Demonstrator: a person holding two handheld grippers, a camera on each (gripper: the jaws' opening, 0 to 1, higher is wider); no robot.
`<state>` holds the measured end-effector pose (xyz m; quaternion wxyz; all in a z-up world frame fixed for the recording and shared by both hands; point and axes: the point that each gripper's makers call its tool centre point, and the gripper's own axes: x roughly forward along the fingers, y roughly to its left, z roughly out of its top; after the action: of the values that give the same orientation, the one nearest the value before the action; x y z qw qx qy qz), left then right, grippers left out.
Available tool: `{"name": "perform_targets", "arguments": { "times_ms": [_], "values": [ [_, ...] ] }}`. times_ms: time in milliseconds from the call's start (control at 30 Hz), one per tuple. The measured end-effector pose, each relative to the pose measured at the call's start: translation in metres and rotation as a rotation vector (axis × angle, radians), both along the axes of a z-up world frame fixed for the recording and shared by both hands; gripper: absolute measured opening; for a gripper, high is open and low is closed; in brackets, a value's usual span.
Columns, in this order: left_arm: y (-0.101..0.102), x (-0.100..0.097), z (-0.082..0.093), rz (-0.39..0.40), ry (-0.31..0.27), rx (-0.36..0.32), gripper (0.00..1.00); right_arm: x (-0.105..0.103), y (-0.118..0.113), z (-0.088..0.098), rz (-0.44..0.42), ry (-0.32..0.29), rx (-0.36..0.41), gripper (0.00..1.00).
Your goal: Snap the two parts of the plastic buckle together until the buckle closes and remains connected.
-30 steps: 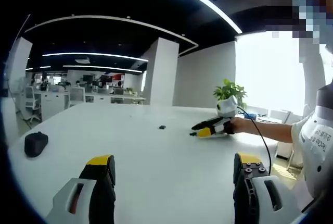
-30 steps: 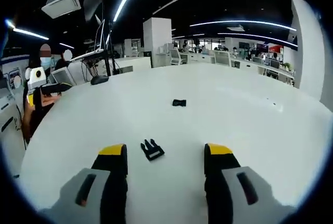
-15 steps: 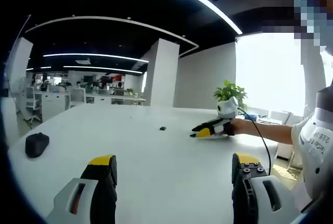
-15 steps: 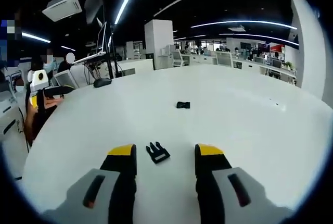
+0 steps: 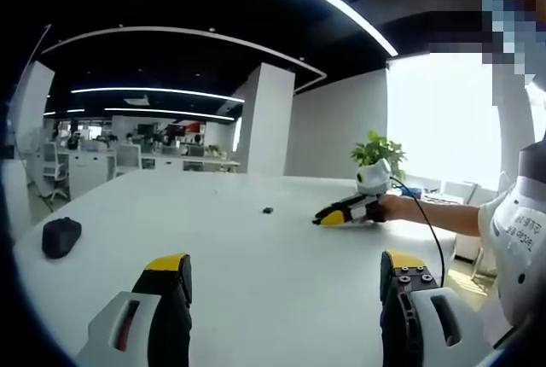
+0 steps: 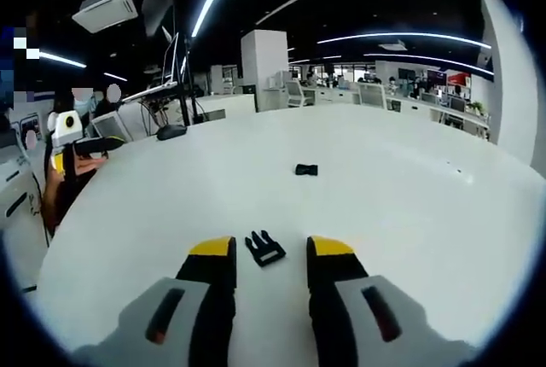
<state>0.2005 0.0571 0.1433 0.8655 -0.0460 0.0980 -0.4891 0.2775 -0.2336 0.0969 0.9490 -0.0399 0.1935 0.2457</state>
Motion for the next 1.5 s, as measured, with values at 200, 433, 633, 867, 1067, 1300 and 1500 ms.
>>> {"name": "perform_targets", "arguments": {
  "times_ms": [200, 433, 633, 867, 1067, 1300, 1500],
  "values": [
    [0.0, 0.0, 0.001, -0.002, -0.001, -0.004, 0.93, -0.001, 0.005, -0.001, 0.031, -0.012, -0.056, 0.3],
    [-0.001, 0.0, 0.001, -0.003, -0.001, -0.004, 0.93, -0.002, 0.006, -0.002, 0.041, -0.015, -0.062, 0.25],
    [0.0, 0.0, 0.0, -0.002, 0.0, -0.006, 0.93, -0.004, 0.006, -0.003, 0.046, -0.014, -0.065, 0.2],
    [0.001, 0.0, 0.0, -0.001, 0.002, -0.006, 0.93, -0.003, 0.008, -0.003, 0.051, -0.022, -0.063, 0.14],
    [0.002, 0.0, 0.0, 0.002, 0.002, -0.008, 0.93, -0.003, 0.008, -0.002, 0.052, -0.027, -0.065, 0.13],
    [0.002, 0.001, -0.001, 0.004, 0.007, -0.008, 0.93, -0.004, 0.011, -0.002, 0.062, -0.024, -0.068, 0.13],
    [0.0, 0.004, -0.002, 0.0, 0.012, -0.006, 0.93, -0.004, 0.011, 0.0, 0.059, -0.023, -0.054, 0.12]
  ]
}}
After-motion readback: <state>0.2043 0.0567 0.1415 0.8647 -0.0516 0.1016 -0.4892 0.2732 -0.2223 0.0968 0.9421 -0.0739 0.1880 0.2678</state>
